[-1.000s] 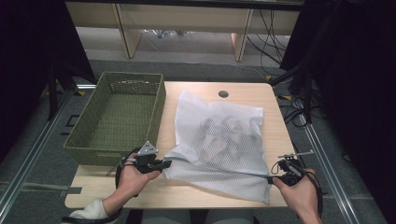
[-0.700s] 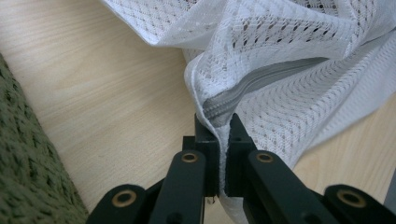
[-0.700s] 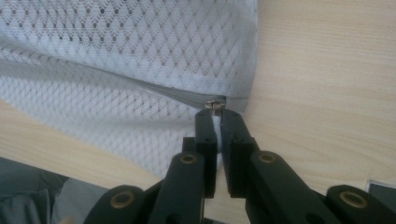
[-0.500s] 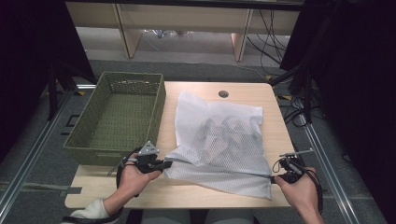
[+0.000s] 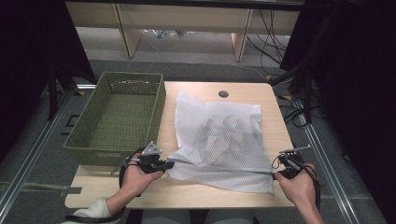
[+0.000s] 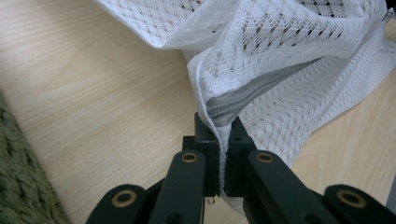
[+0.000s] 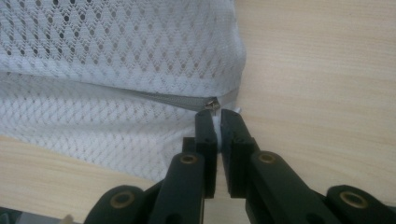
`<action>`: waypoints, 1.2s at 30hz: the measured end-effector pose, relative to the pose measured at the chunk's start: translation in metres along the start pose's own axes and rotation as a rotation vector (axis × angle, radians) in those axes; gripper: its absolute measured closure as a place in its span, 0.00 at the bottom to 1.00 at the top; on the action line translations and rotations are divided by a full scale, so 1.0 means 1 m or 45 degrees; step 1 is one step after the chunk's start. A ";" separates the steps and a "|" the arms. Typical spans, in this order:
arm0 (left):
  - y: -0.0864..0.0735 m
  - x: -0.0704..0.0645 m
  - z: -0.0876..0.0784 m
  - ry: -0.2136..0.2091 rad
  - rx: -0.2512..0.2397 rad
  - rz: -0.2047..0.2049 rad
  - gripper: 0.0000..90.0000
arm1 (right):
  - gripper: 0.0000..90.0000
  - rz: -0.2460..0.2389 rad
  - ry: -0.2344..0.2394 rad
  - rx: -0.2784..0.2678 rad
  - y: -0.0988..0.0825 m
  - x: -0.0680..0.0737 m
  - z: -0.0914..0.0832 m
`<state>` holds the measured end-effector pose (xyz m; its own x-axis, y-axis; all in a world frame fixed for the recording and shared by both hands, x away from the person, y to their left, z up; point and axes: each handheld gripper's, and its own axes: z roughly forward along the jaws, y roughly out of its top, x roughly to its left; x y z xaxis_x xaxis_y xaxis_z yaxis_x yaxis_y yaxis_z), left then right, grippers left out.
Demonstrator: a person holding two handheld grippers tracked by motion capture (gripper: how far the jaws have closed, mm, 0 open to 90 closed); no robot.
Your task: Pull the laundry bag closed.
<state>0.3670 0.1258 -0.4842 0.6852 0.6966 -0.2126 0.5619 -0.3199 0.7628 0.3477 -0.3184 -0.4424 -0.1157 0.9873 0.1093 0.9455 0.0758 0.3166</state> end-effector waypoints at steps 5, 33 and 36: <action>0.001 0.001 0.003 -0.005 -0.004 0.004 0.97 | 0.97 -0.003 -0.020 -0.015 0.004 0.004 0.004; -0.005 0.001 0.005 0.008 0.026 0.174 0.66 | 0.85 -0.196 0.065 -0.179 0.010 0.025 0.005; -0.006 -0.001 0.000 -0.013 0.024 0.159 0.57 | 0.83 -0.134 0.045 -0.223 0.009 0.012 0.001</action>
<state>0.3633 0.1274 -0.4882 0.7551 0.6439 -0.1229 0.4804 -0.4159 0.7722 0.3548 -0.3062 -0.4392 -0.2242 0.9695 0.0990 0.8607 0.1494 0.4867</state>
